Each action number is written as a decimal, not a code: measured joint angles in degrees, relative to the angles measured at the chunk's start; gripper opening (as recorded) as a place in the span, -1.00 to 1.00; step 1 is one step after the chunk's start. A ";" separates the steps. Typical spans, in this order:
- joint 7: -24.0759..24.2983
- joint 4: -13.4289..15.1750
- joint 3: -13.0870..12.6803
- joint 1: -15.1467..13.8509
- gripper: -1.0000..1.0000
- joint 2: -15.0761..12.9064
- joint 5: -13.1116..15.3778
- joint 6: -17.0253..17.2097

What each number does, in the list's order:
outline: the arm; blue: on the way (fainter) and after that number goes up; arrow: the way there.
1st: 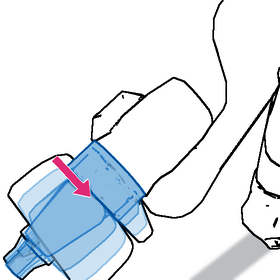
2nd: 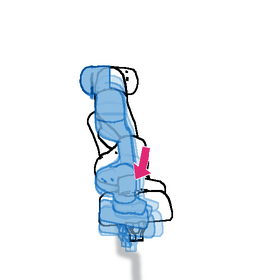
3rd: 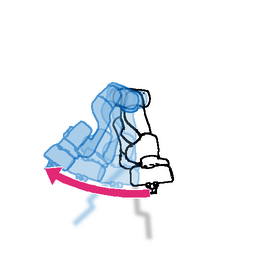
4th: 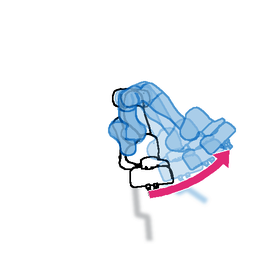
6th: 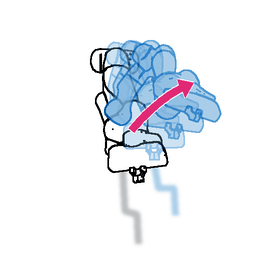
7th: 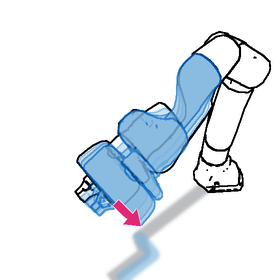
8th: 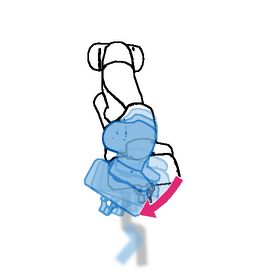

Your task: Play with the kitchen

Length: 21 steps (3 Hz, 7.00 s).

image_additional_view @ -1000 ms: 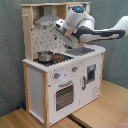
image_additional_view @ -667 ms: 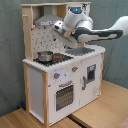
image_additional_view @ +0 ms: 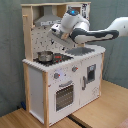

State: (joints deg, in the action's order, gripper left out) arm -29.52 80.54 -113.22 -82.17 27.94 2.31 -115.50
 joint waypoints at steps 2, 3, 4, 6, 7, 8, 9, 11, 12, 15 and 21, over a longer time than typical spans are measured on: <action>-4.77 -3.19 -7.80 -7.65 1.00 0.41 -0.54 0.71; -6.53 -5.08 -12.00 -11.39 1.00 0.72 -0.63 1.21; -7.73 -7.30 -16.13 -15.02 1.00 1.25 -0.64 2.02; -9.78 -13.24 -24.09 -22.52 1.00 3.42 -0.66 5.07; -10.66 -16.52 -27.60 -26.06 1.00 4.80 -0.70 7.29; -11.46 -19.71 -31.05 -29.56 1.00 6.07 -0.72 10.27; -12.07 -21.75 -34.64 -32.85 1.00 6.95 -0.80 13.34; -12.83 -21.84 -36.64 -35.29 -1.00 8.58 -4.35 15.93; -12.85 -21.87 -36.63 -35.33 -1.00 8.58 -4.43 16.03; -11.10 -25.83 -36.09 -36.57 -1.00 4.64 -5.13 32.47; -0.28 -6.40 -32.98 -36.15 -1.00 -13.19 1.07 43.16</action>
State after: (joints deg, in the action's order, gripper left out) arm -29.80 74.14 -146.21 -118.32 14.76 3.38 -72.34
